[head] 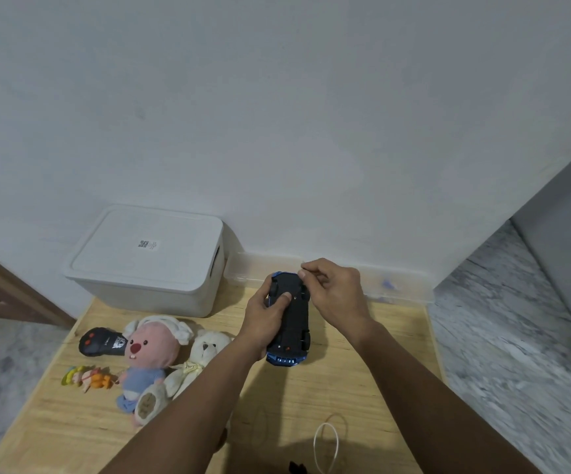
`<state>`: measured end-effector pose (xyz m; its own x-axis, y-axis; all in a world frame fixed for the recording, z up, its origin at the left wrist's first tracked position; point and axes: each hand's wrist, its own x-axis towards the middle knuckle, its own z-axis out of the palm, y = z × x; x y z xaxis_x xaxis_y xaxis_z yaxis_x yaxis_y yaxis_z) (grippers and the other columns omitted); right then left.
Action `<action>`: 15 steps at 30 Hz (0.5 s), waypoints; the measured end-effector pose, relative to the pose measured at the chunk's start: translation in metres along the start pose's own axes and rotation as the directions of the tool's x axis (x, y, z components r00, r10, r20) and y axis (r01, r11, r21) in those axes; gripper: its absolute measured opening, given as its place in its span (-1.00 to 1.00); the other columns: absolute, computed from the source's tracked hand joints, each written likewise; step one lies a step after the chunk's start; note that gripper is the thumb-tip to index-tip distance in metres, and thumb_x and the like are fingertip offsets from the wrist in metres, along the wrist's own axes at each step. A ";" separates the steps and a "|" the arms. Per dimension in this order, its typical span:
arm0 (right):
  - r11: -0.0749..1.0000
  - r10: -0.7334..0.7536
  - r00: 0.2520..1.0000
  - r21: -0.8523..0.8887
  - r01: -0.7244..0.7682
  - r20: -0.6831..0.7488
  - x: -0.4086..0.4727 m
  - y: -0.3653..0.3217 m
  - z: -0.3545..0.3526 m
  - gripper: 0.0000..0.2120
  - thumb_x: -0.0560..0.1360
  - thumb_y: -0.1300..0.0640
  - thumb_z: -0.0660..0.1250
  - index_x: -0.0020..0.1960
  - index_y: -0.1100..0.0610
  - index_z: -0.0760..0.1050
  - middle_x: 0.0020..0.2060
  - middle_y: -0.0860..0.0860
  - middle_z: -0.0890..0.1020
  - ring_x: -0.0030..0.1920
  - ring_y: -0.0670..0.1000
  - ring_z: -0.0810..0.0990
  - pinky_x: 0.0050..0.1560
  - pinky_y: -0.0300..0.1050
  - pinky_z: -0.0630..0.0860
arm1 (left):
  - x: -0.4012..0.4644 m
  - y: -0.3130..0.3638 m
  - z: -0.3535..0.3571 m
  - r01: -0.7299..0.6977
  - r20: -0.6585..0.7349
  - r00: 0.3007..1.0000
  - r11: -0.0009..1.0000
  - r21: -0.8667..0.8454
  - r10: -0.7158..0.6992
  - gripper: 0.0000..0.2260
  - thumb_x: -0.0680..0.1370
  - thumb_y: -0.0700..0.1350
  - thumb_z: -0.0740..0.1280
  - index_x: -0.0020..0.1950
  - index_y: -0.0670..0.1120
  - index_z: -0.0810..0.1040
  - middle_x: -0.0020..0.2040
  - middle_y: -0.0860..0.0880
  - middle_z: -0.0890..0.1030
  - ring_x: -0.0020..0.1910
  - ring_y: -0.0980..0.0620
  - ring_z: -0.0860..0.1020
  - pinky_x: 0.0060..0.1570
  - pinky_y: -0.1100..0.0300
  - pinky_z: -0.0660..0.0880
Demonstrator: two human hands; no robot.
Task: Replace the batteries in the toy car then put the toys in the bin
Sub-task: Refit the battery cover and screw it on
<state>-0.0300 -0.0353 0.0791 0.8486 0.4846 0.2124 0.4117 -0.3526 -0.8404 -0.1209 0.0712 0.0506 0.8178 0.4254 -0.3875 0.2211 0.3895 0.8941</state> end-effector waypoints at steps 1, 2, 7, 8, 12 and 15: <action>1.000 -0.001 1.000 -0.007 0.001 0.010 0.001 0.000 0.000 -0.85 0.51 0.19 0.40 0.05 0.18 0.66 -0.21 0.00 0.70 -0.17 -0.11 0.67 -0.07 -0.12 0.64 | 0.000 0.000 0.000 -0.003 0.000 1.000 1.000 0.004 0.003 -0.72 0.60 -0.17 0.30 0.06 0.27 0.52 0.03 -0.23 0.63 -0.11 -0.20 0.65 -0.20 -0.04 0.64; 1.000 0.004 1.000 -0.015 -0.004 0.021 0.002 0.000 -0.001 -0.84 0.51 0.19 0.39 0.07 0.17 0.65 -0.19 0.01 0.71 -0.16 -0.10 0.67 -0.05 -0.11 0.64 | 0.000 0.000 -0.001 -0.007 0.001 1.000 1.000 0.008 0.007 -0.72 0.60 -0.17 0.30 0.05 0.27 0.52 0.03 -0.22 0.62 -0.12 -0.19 0.65 -0.20 -0.04 0.64; 0.996 -0.027 0.999 -0.088 0.030 0.035 0.003 -0.003 -0.005 -0.90 0.47 0.16 0.44 -0.03 0.14 0.68 -0.26 -0.01 0.70 -0.22 -0.09 0.66 -0.10 -0.10 0.62 | 0.004 -0.006 -0.003 -0.029 -0.013 0.999 0.998 0.050 0.030 -0.76 0.60 -0.16 0.29 0.12 0.20 0.55 0.01 -0.20 0.64 -0.14 -0.14 0.65 -0.22 0.01 0.64; 0.990 -0.040 0.998 -0.133 0.045 0.041 0.004 -0.005 -0.006 -0.91 0.46 0.12 0.45 -0.09 0.13 0.67 -0.29 -0.02 0.69 -0.25 -0.08 0.65 -0.14 -0.10 0.61 | 0.005 -0.008 -0.004 -0.036 -0.013 0.999 0.997 0.062 0.037 -0.76 0.60 -0.16 0.29 0.16 0.17 0.54 0.01 -0.20 0.65 -0.13 -0.15 0.66 -0.21 0.00 0.64; 0.852 -0.092 0.986 -0.502 0.150 0.139 0.010 -0.013 -0.009 -0.72 0.52 -0.05 0.31 -0.24 0.12 0.51 -0.42 -0.01 0.58 -0.33 0.06 0.53 -0.28 -0.08 0.48 | 0.007 -0.014 -0.004 -0.062 -0.004 0.998 0.993 0.096 0.063 -0.76 0.60 -0.16 0.29 0.22 0.09 0.54 0.00 -0.18 0.65 -0.14 -0.12 0.66 -0.19 0.01 0.63; 0.756 -0.058 0.977 -0.630 0.179 0.207 0.014 -0.018 -0.011 -0.65 0.57 -0.07 0.22 -0.27 0.15 0.41 -0.41 0.05 0.53 -0.33 0.13 0.47 -0.31 -0.06 0.40 | 0.009 -0.017 -0.003 -0.064 -0.016 0.998 0.992 0.110 0.067 -0.75 0.60 -0.17 0.28 0.24 0.08 0.53 -0.02 -0.14 0.67 -0.16 -0.07 0.66 -0.25 0.11 0.60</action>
<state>-0.0215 -0.0309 0.1031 0.7358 0.6597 0.1532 0.6723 -0.6842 -0.2827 -0.1190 0.0705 0.0311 0.8219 0.4637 -0.3308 0.2253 0.2687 0.9365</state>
